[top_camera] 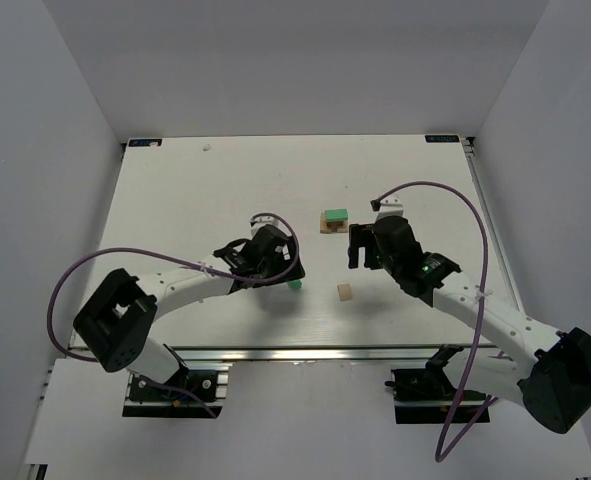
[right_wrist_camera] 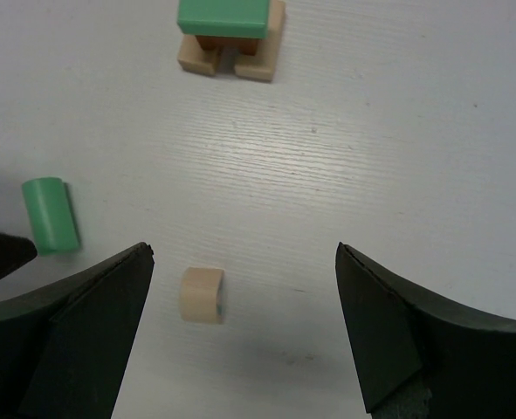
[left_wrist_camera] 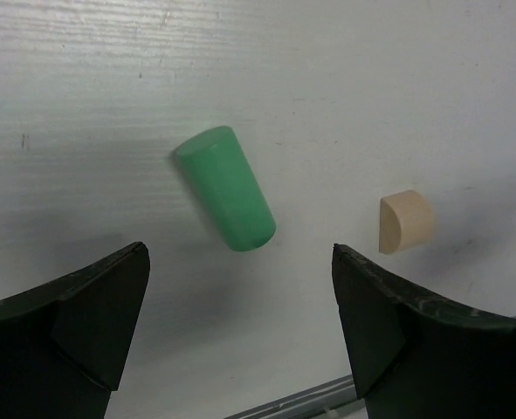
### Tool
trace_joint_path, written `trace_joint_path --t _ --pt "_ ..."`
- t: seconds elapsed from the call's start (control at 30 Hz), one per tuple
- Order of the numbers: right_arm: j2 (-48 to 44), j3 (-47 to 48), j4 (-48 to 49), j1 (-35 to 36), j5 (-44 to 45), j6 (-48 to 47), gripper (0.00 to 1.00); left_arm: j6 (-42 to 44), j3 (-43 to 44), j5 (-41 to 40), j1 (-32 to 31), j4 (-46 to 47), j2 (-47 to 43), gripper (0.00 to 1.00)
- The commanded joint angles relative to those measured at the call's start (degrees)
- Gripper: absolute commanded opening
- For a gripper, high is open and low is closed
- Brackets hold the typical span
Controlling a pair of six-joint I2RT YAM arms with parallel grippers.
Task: Build the wood block tower
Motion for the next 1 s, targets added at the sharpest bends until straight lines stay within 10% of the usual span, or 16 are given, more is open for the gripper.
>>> trace_joint_path --t 0.0,0.37,0.97 --pt "-2.14 -0.59 -1.69 -0.79 5.50 1.63 0.89 -3.99 1.92 -4.68 -2.15 -1.63 0.90 0.94" --pt "-3.63 -1.82 -1.43 -2.90 5.76 1.28 0.89 -8.66 5.08 -10.75 -5.58 0.47 9.32 0.87" --pt "-8.64 -5.43 1.74 -5.19 2.16 0.67 0.89 2.67 5.61 -11.81 -6.02 3.11 10.48 0.44"
